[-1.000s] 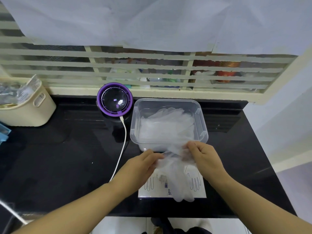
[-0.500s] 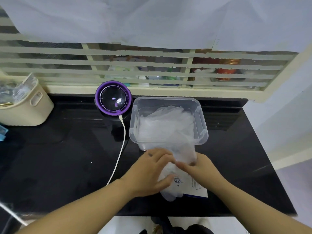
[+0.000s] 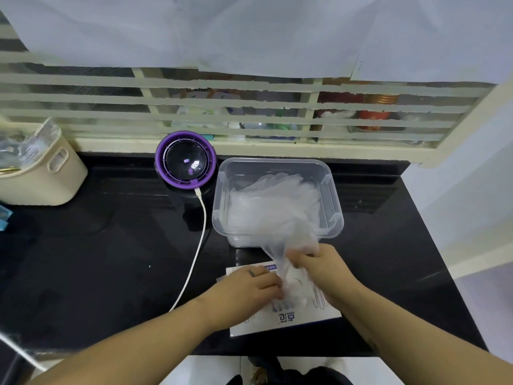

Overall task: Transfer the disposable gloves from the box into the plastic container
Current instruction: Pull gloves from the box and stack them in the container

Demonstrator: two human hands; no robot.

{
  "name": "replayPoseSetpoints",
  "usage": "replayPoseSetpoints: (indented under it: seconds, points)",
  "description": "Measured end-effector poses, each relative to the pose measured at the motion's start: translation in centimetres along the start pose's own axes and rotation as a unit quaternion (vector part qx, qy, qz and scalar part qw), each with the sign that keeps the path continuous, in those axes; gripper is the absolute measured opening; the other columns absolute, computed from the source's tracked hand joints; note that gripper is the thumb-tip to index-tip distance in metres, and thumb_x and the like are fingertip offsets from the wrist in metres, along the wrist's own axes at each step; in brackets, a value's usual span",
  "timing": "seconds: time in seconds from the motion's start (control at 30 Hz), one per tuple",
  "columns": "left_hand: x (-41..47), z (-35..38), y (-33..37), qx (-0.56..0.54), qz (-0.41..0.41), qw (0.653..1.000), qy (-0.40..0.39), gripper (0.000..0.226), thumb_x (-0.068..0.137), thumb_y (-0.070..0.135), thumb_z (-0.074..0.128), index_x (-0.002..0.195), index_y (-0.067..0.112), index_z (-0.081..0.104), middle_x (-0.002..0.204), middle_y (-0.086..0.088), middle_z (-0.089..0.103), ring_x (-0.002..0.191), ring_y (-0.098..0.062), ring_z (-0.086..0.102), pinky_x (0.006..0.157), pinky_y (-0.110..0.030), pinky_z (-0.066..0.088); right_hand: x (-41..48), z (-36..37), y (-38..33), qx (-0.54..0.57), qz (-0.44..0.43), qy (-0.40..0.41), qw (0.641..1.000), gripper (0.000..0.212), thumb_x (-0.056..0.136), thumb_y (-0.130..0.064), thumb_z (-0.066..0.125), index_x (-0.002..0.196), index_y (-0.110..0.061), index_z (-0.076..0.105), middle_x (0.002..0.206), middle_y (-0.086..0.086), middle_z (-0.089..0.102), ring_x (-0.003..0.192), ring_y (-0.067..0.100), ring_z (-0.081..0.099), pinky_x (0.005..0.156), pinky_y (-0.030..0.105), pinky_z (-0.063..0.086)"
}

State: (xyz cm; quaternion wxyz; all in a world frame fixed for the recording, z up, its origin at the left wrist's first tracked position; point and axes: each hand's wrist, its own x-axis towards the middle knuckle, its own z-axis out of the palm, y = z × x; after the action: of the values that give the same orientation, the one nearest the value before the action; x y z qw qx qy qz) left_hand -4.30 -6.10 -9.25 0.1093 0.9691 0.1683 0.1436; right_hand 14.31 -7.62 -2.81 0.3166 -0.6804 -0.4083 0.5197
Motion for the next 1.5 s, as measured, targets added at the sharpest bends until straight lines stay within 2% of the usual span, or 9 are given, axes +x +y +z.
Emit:
replayPoseSetpoints:
  seconds: [0.27,0.43,0.57,0.7,0.9,1.03,1.23,1.37,1.5]
  points:
    - [-0.1,-1.6,0.4,0.009,-0.046,0.999,-0.013,0.028,0.081,0.045,0.060,0.103,0.031,0.068,0.109,0.012,0.062,0.100,-0.010,0.057,0.097,-0.028,0.046,-2.3,-2.4,-7.7,-0.038,-0.135,-0.002,0.990,0.032,0.081,-0.042,0.062,0.081,-0.012,0.072,0.078,0.003,0.072,0.078,0.021,0.066,0.078,0.033,0.054]
    - [1.1,-8.2,-0.2,-0.087,-0.177,0.968,0.154,0.020,0.084,0.039,0.058,0.092,0.021,0.064,0.093,0.012,0.059,0.084,-0.006,0.056,0.077,-0.027,0.048,-1.4,-4.4,-11.7,-0.115,-0.203,0.058,0.971,0.020,0.089,-0.032,0.057,0.081,-0.016,0.065,0.088,0.012,0.068,0.087,0.030,0.063,0.084,0.040,0.053]
    - [4.6,-15.1,-1.1,-0.305,-0.338,0.841,0.293,0.026,0.086,0.044,0.051,0.078,0.022,0.064,0.074,0.010,0.065,0.074,-0.003,0.059,0.071,-0.019,0.047,-0.6,-5.4,-13.8,-0.281,-0.329,0.070,0.899,0.021,0.096,-0.022,0.052,0.093,-0.008,0.068,0.090,0.005,0.067,0.083,0.023,0.061,0.080,0.028,0.051]
    - [7.5,-18.8,-1.6,-0.677,-0.340,0.629,0.171,0.079,0.075,0.070,0.043,0.125,0.010,0.058,0.121,-0.008,0.067,0.116,-0.025,0.061,0.099,-0.039,0.050,1.0,-5.6,-14.1,-0.530,-0.450,0.121,0.708,0.039,0.072,0.000,0.077,0.108,-0.014,0.071,0.095,0.005,0.069,0.084,0.028,0.061,0.083,0.042,0.048]
    - [9.8,-16.7,-2.9,-0.672,-0.425,0.572,0.203,0.020,0.090,0.020,0.060,0.101,0.006,0.066,0.101,-0.009,0.067,0.091,-0.022,0.065,0.079,-0.032,0.056,2.0,-4.9,-13.2,-0.665,-0.424,0.093,0.608,0.051,0.079,-0.003,0.062,0.129,-0.018,0.057,0.119,0.008,0.062,0.108,0.031,0.056,0.103,0.050,0.033]
    - [10.2,-15.0,-4.4,-0.628,-0.479,0.561,0.248,0.025,0.102,0.015,0.044,0.100,0.010,0.068,0.093,-0.006,0.066,0.083,-0.018,0.065,0.071,-0.031,0.058,1.9,-6.3,-13.3,-0.709,-0.276,-0.007,0.649,0.083,0.089,-0.008,0.051,0.151,-0.030,0.000,0.156,-0.003,0.013,0.143,0.021,0.011,0.118,0.050,0.004]
    - [9.7,-14.0,-7.4,-0.587,-0.527,0.573,0.223,0.031,0.105,0.017,0.037,0.099,0.014,0.068,0.093,-0.012,0.059,0.072,-0.015,0.068,0.064,-0.032,0.058,1.4,-8.4,-16.0,-0.661,-0.243,-0.005,0.710,0.096,0.081,-0.035,0.060,0.149,-0.033,-0.009,0.158,-0.008,-0.002,0.145,0.015,-0.010,0.116,0.052,-0.008]
    - [9.9,-13.6,-8.5,-0.589,-0.539,0.571,0.191,0.030,0.106,0.019,0.031,0.107,0.011,0.060,0.068,-0.010,0.061,0.067,-0.019,0.070,0.063,-0.035,0.058,1.6,-6.5,-16.7,-0.591,-0.381,0.079,0.707,0.074,0.079,-0.037,0.059,0.146,-0.028,0.029,0.151,-0.001,0.032,0.145,0.023,0.014,0.114,0.060,-0.001]
    - [10.3,-13.9,-9.1,-0.600,-0.557,0.554,0.150,0.028,0.106,0.024,0.032,0.110,0.014,0.058,0.108,-0.017,0.068,0.086,-0.026,0.070,0.072,-0.041,0.060,2.8,-4.9,-16.5,-0.463,-0.530,0.159,0.692,0.033,0.080,-0.024,0.060,0.112,-0.020,0.068,0.114,-0.003,0.066,0.120,0.024,0.052,0.111,0.053,0.025]
